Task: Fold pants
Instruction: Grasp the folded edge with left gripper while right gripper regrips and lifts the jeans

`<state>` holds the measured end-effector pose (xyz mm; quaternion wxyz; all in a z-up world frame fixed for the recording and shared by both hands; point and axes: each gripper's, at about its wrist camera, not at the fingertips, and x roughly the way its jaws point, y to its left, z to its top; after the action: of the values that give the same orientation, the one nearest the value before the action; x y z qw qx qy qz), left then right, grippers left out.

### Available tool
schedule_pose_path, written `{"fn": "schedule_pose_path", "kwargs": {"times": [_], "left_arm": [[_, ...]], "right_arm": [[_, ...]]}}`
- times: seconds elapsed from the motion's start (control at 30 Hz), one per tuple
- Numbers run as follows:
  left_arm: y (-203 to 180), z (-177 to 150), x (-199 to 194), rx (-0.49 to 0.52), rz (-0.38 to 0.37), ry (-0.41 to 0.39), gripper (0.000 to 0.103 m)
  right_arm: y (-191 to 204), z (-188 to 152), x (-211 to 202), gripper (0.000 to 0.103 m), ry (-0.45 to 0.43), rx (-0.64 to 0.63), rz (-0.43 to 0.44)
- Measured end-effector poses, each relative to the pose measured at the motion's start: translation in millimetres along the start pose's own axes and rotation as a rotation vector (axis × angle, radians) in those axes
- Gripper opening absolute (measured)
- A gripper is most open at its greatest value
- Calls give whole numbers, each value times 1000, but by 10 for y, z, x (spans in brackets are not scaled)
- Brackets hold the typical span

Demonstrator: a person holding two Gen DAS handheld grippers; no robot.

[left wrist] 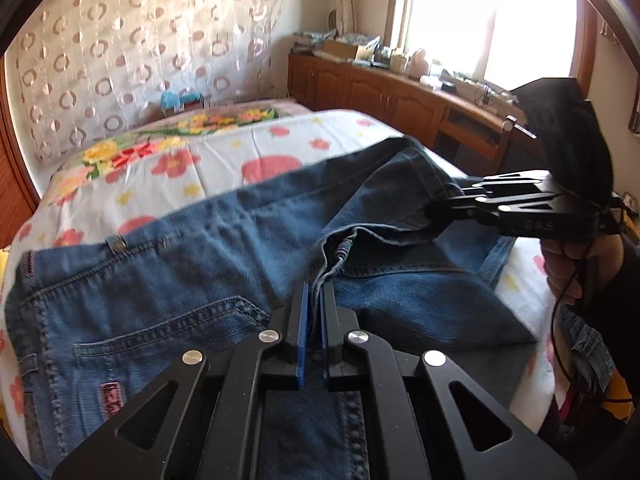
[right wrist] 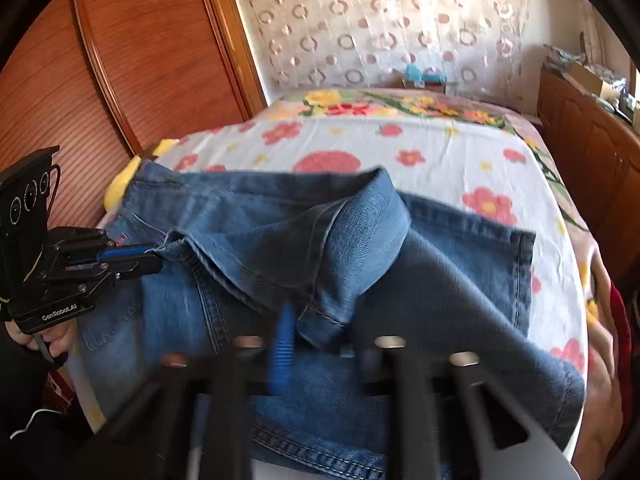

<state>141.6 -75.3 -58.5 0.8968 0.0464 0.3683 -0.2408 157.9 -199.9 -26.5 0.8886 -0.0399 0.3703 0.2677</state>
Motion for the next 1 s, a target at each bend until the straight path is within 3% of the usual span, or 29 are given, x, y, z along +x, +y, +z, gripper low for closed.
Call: {"fn": "schedule_pose_path", "kwargs": {"times": [0.07,0.27,0.6,0.83,1.0], "left_arm": [[-11,11,-168,0,3,-44,5],[86,-46,-612,-39,14,-124,5],[403,-86,-1313,-93,101,-243,5],[607,-171,-1691,-119,170,-295,5],[730,-283,-1828,-138,205,-301,5]], "right_arm": [[5,49,-78,9,-33,0,8],[164,273,-373,8,-152,-40,65],[755,670,-572,8,-284,-174,150],[1067,811,-480,8,-325,-247,198],[1170,932,-183,8,-319,-276,234]]}}
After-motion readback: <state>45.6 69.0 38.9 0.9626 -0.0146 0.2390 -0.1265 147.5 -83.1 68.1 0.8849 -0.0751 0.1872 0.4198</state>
